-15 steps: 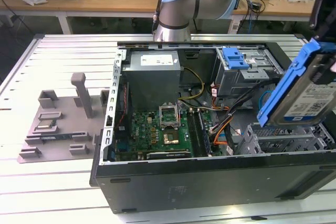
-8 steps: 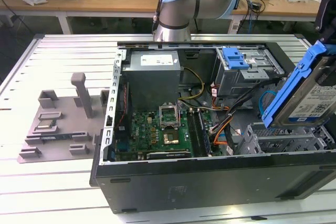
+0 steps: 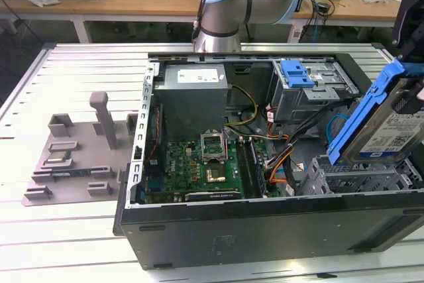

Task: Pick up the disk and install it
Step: 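Insert the disk into the insertion slot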

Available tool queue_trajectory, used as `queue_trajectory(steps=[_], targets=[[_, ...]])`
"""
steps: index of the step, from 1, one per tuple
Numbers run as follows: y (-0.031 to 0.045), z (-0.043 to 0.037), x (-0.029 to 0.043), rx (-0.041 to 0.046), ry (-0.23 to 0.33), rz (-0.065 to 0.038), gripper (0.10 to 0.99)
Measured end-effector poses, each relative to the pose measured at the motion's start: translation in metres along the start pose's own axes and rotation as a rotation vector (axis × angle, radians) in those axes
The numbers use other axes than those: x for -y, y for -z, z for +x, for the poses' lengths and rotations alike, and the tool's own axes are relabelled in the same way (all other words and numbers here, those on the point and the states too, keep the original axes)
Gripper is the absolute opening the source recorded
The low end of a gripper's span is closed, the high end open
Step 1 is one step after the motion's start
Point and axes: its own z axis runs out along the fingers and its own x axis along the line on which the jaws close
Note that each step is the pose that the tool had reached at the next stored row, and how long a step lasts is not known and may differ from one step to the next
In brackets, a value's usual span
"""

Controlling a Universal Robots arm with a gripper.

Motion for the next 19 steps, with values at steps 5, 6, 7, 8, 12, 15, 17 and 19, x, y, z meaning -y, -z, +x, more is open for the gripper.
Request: queue_trajectory(steps=[5, 6, 7, 8, 12, 15, 17, 19], targets=[[-0.0086, -0.0029, 0.0000, -0.0008, 0.009, 0.000, 0.365], [-0.0107, -0.0037, -0.0002, -0.0008, 0.009, 0.000, 0.365], [-0.0127, -0.0040, -0.0003, -0.0006, 0.010, 0.000, 0.365], [-0.0140, -0.0043, -0.0004, -0.0009, 0.010, 0.000, 0.365], [-0.0206, -0.0051, -0.0002, -0.0010, 0.010, 0.000, 0.365], [-0.0284, -0.0055, 0.0003, -0.0011, 0.010, 0.000, 0.365], [-0.0329, -0.0055, 0.0007, -0.0009, 0.010, 0.000, 0.365], [-0.0377, -0.0054, 0.0011, -0.0009, 0.010, 0.000, 0.365]])
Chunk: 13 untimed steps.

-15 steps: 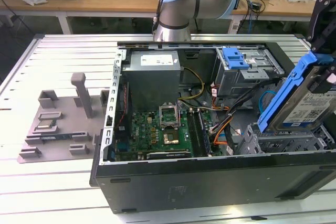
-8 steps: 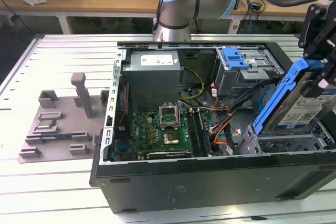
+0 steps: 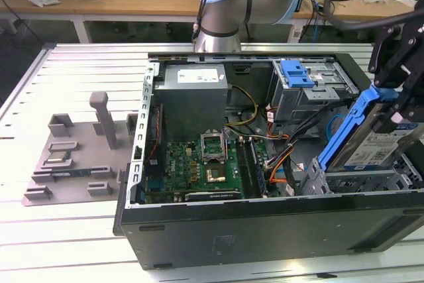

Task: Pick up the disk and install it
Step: 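Insert the disk into the insertion slot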

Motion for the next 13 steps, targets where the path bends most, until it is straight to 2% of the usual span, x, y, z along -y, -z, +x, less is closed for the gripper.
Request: queue_trajectory(steps=[5, 13], targets=[[-0.0092, 0.0001, 0.0008, 0.0001, 0.000, 0.000, 0.365], [-0.0281, 0.0002, 0.0024, 0.0000, 0.000, 0.000, 0.365]])
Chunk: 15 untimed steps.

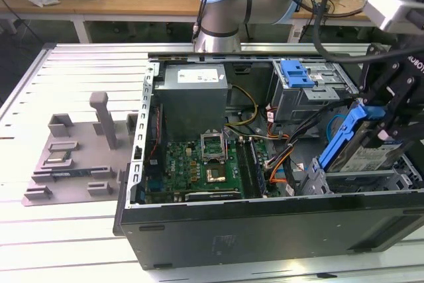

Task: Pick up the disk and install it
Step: 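Insert the disk into the insertion slot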

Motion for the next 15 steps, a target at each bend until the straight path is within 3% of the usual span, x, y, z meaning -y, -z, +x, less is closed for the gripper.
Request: queue_trajectory(steps=[6, 11, 12, 15], targets=[[-0.0140, 0.0001, 0.0013, 0.0000, 0.000, 0.000, 0.365], [-0.0147, 0.0001, 0.0014, 0.0007, 0.000, 0.000, 0.376], [-0.0146, 0.0001, 0.0014, 0.0005, 0.000, 0.000, 0.439], [-0.0146, 0.0001, 0.0013, 0.0000, 0.000, 0.000, 0.439]])
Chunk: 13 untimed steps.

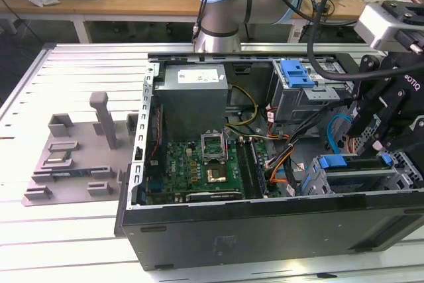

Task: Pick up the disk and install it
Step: 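Insert the disk into the insertion slot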

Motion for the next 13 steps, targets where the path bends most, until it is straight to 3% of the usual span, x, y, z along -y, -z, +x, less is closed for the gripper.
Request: queue_trajectory(steps=[1, 3, 4, 5, 6, 10, 13], targets=[[-0.0001, 0.0000, 0.0000, 0.0000, 0.000, 0.000, 0.427], [-0.0002, 0.0000, 0.0000, 0.0000, 0.000, 0.000, 0.294], [-0.0002, 0.0000, 0.0000, 0.0000, 0.000, 0.000, 0.176], [-0.0003, 0.0000, 0.0000, 0.0000, 0.000, 0.000, 0.176], [-0.0003, 0.0000, 0.0000, 0.0000, 0.000, 0.000, 0.106], [-0.0015, 0.0000, 0.0002, 0.0002, 0.000, 0.000, 0.106], [-0.0068, 0.0001, 0.0024, -0.0005, 0.000, 0.000, 0.106]])
